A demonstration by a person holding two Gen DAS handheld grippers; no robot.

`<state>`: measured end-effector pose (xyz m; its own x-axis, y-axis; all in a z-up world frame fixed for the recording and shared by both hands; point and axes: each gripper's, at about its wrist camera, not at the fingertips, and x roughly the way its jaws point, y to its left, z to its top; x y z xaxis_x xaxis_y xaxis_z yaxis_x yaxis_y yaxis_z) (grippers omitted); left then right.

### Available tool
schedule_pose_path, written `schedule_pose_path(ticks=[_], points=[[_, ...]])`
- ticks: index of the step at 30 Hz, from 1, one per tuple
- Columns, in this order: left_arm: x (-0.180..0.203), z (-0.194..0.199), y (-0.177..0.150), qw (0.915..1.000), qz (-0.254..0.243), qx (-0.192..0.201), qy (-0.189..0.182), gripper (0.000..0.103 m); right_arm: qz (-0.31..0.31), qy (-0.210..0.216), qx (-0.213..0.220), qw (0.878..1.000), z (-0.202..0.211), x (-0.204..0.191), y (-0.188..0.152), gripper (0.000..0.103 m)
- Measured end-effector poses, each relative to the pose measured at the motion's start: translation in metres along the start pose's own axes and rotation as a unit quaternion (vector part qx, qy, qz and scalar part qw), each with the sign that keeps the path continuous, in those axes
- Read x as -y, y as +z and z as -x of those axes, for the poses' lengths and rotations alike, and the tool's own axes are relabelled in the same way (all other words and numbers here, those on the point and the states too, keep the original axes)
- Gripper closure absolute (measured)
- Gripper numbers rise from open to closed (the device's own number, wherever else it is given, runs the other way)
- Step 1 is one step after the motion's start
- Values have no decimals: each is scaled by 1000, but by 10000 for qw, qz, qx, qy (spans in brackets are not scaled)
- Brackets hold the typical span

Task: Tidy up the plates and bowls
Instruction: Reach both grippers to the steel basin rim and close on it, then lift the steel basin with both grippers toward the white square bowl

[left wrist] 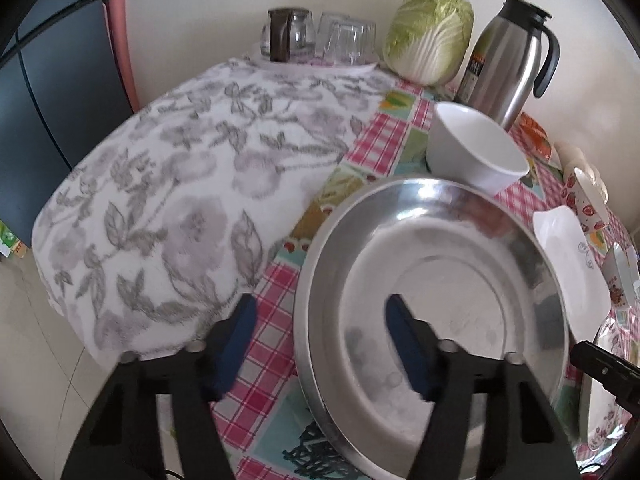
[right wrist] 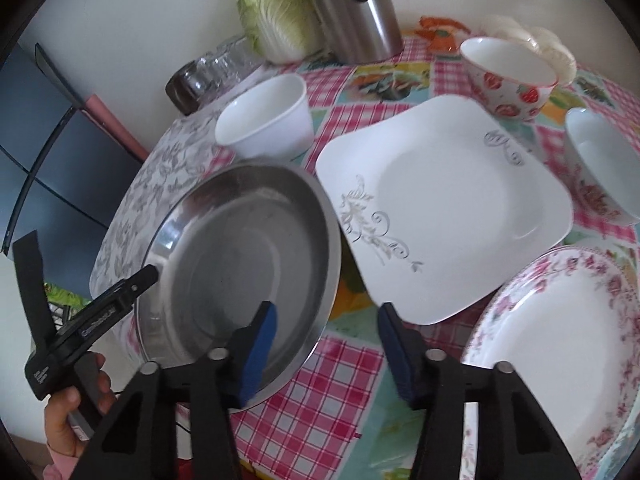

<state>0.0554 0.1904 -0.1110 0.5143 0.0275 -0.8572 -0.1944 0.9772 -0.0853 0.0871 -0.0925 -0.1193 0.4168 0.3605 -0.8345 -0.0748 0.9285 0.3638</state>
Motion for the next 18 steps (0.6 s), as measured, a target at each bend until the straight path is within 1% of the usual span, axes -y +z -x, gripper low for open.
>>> schedule_pose_path(ticks=[1, 3, 5, 6, 8, 9, 11, 18], points=[[0, -3, 0, 10000, -10, -43, -22, 49, -8, 22, -48, 10000, -3, 0, 0, 58], [-1, -7, -1, 9999, -11, -112, -93, 61, -5, 15, -107, 9999, -8, -1, 1, 66], [-2, -11, -1, 9998, -19, -171, -117, 67, -19, 31, -157, 9999, -14, -1, 2, 69], [-3, -13, -1, 9997, -23, -193, -111, 72, -31, 40, -186, 9998, -16, -1, 3, 72], [-5, -17, -1, 9996, -3, -258, -97, 77, -40, 43, -258, 9996, -21, 0, 4, 79], [-6, -19, -1, 9996, 13, -283, -93, 78, -40, 48, -275, 9996, -23, 0, 5, 83], [-8, -22, -1, 9993, 72, -312, -200, 79, -65, 66, -290, 9995, -27, 2, 6, 86], [-6, -20, 0, 9993, 54, -308, -197, 82, -63, 94, -330, 9994, -37, 0, 10, 89]])
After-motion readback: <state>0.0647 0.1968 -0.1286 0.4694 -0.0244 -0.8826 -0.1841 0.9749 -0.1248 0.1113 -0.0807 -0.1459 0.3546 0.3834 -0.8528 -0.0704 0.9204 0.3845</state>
